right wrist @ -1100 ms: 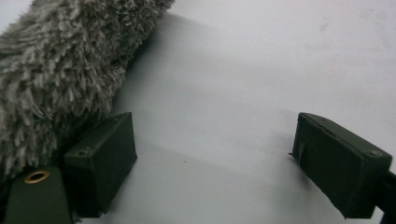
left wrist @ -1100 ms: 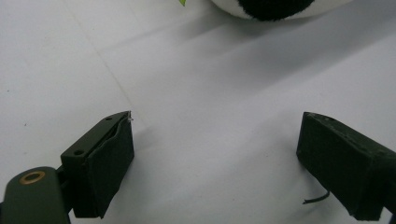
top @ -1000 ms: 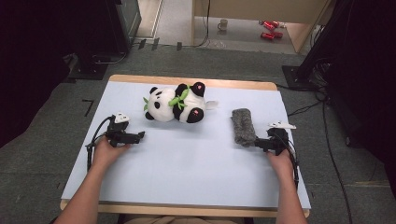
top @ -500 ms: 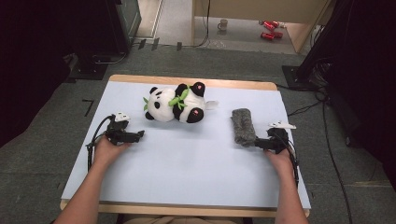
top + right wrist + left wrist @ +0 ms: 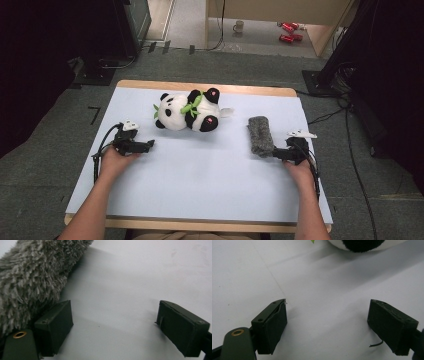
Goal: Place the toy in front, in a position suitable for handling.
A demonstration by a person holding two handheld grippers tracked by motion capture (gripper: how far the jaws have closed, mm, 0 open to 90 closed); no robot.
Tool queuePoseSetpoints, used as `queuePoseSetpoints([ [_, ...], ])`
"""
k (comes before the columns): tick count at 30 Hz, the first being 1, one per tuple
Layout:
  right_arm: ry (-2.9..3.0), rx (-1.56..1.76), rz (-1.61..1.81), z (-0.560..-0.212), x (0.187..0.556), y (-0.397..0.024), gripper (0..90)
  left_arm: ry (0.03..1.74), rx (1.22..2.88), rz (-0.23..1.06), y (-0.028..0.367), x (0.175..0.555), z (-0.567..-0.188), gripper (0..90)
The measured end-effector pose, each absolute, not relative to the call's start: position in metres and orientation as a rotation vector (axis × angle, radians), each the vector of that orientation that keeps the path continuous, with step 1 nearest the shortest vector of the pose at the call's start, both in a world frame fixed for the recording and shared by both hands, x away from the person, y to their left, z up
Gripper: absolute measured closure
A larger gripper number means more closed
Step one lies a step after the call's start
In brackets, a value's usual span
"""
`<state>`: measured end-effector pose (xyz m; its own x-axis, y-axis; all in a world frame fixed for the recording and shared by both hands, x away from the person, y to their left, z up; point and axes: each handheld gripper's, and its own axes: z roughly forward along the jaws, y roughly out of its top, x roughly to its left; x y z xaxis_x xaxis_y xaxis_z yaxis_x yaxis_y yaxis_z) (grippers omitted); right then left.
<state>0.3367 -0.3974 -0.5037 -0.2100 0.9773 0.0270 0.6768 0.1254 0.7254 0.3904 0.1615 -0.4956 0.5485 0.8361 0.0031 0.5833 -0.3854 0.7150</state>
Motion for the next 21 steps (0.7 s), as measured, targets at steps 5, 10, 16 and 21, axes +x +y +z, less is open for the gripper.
queuePoseSetpoints([
  [5,1.948,1.593,0.863,-0.504,0.337,-0.397,13.0,1.133,2.104,0.486,0.162,0.39,-0.496,15.8],
  [10,1.948,1.593,0.863,-0.504,0.337,-0.397,13.0,1.129,2.099,0.49,0.162,0.389,-0.497,15.9],
  [16,1.948,1.593,0.863,-0.504,0.337,-0.397,13.0,1.139,2.113,0.472,0.16,0.389,-0.492,22.5],
  [21,1.947,1.593,0.863,-0.504,0.337,-0.397,13.0,1.144,2.082,0.414,0.158,0.388,-0.481,34.9],
])
